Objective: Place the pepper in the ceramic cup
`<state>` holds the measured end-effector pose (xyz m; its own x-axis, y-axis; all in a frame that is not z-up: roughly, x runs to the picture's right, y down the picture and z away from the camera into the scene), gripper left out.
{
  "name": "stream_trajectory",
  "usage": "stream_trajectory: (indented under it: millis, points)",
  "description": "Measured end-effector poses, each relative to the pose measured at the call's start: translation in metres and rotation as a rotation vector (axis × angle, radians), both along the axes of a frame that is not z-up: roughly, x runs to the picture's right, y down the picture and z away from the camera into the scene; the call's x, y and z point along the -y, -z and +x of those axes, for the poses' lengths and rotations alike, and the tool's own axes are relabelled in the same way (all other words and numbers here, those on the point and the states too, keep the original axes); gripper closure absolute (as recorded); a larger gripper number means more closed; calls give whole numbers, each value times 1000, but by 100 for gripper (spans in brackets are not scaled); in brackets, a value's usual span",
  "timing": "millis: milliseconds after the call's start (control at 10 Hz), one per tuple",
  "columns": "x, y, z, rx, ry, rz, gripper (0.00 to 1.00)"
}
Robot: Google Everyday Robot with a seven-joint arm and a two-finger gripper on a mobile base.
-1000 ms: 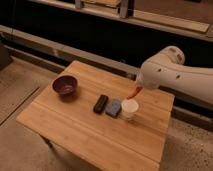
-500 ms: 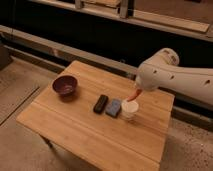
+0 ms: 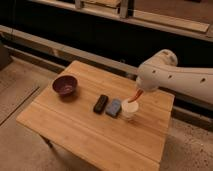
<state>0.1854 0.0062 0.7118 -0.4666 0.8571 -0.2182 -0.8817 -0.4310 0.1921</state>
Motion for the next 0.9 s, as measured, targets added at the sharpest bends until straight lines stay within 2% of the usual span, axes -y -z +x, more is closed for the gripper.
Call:
stream_trajectory:
  millis: [400,900]
  points:
    - [-6,-2,-15,-3,61,-4,100]
    - [-18,-8,-19,-12,62,-35,100]
